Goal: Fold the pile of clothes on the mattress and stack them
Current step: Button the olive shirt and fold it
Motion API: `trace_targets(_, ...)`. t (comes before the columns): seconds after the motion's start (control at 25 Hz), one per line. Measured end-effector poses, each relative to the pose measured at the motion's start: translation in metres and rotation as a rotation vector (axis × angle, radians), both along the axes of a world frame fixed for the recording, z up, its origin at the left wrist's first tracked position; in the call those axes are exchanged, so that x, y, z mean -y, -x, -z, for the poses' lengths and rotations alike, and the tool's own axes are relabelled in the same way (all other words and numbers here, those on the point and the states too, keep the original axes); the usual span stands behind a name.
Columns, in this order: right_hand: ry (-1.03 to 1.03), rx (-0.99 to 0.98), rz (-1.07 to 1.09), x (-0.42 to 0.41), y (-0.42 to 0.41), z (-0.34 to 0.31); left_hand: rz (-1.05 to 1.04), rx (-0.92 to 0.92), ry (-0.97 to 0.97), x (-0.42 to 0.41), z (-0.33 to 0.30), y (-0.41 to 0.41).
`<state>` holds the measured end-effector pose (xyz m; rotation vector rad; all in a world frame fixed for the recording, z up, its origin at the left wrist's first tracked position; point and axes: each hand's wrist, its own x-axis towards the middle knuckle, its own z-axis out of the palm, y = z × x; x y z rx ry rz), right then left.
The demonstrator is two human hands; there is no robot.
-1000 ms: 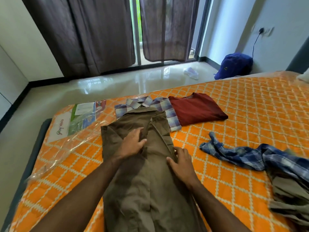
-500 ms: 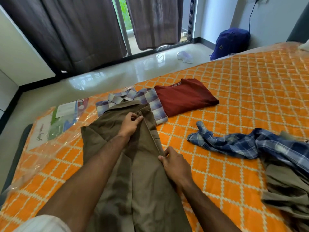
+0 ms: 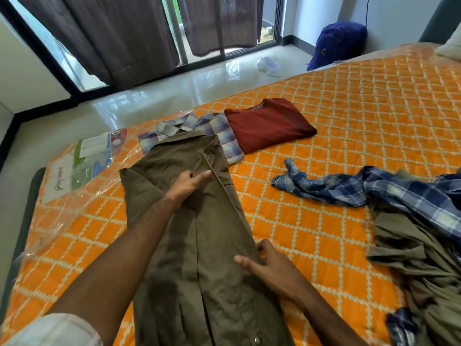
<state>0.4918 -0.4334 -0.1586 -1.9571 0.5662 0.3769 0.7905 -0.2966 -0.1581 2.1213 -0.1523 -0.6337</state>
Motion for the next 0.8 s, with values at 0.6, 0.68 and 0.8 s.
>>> trace_targets(0.6, -0.003, 0.262, -0.049, 0.006, 0.002, -0.003, 0.106, 0.472, -0.258, 0.028, -0.035, 0.024)
trace_targets(0.68, 0.019, 0.306, -0.021, 0.024, -0.061, 0.005, 0.238, 0.594, -0.494, 0.032, -0.039, 0.015)
trace_targets(0.8, -0.001, 0.386, 0.054, 0.049, -0.14, 0.019, 0.619, 0.883, -0.868, 0.043, -0.037, 0.003)
